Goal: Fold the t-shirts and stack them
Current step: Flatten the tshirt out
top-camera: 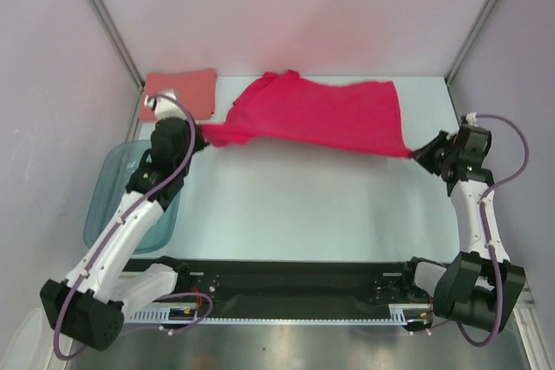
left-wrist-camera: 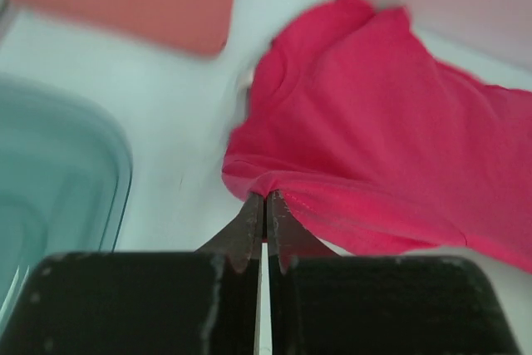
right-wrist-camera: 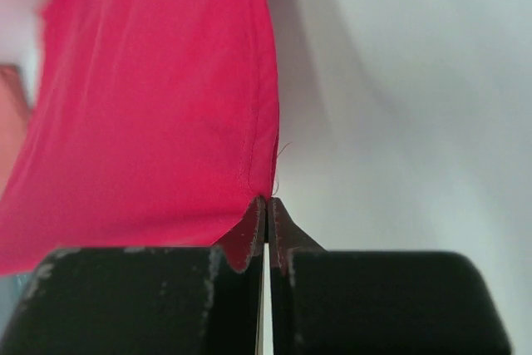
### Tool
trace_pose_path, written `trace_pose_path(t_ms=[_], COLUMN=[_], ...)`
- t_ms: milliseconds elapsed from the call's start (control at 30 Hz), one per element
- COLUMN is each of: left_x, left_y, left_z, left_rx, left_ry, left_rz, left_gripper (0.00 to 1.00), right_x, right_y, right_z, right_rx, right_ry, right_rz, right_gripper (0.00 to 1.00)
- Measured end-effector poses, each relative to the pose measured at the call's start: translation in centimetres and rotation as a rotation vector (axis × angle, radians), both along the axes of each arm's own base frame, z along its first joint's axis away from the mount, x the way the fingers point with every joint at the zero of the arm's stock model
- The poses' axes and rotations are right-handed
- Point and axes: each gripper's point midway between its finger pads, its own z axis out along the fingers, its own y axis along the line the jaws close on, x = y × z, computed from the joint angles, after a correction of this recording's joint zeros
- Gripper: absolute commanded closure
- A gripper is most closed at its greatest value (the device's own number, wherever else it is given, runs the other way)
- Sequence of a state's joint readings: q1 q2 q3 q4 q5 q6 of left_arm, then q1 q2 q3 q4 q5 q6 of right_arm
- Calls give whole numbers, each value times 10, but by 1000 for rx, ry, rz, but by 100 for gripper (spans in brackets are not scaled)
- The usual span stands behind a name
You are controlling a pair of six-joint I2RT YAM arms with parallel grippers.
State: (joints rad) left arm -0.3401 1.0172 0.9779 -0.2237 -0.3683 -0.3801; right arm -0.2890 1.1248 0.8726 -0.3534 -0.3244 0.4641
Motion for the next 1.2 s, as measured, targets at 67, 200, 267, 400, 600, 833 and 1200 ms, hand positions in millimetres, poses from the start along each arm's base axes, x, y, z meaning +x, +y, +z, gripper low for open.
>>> trace_pose_path(t_ms=[67, 200, 267, 400, 600, 833, 1200], left_x=[-26, -65, -81, -115, -145, -151, -178], left_y=[10, 13, 8, 2, -11, -25, -16], left_z=[-44, -98, -123, -179, -216, -212, -176], left_rx=[-49, -172, -232, -314, -400, -463, -537], left_ry=[120, 276, 343, 509, 656, 658, 512], left_rz=[45, 75, 73, 93, 84, 7, -9], left_gripper=[99, 100, 100, 100, 100, 100, 100], right_x=[-23, -55, -68, -91, -98, -100, -106], right_y=[1, -3, -8, -21, -31, -36, -21], right_z=[-35, -74, -87, -103, -106, -110, -127], right_rx=[21, 26, 12, -23, -54, -56, -26], right_ry=[123, 288, 338, 410, 437, 451, 503], right_rz=[-33, -109, -152, -250, -320, -362, -330], right_gripper=[100, 100, 100, 100, 100, 99, 99])
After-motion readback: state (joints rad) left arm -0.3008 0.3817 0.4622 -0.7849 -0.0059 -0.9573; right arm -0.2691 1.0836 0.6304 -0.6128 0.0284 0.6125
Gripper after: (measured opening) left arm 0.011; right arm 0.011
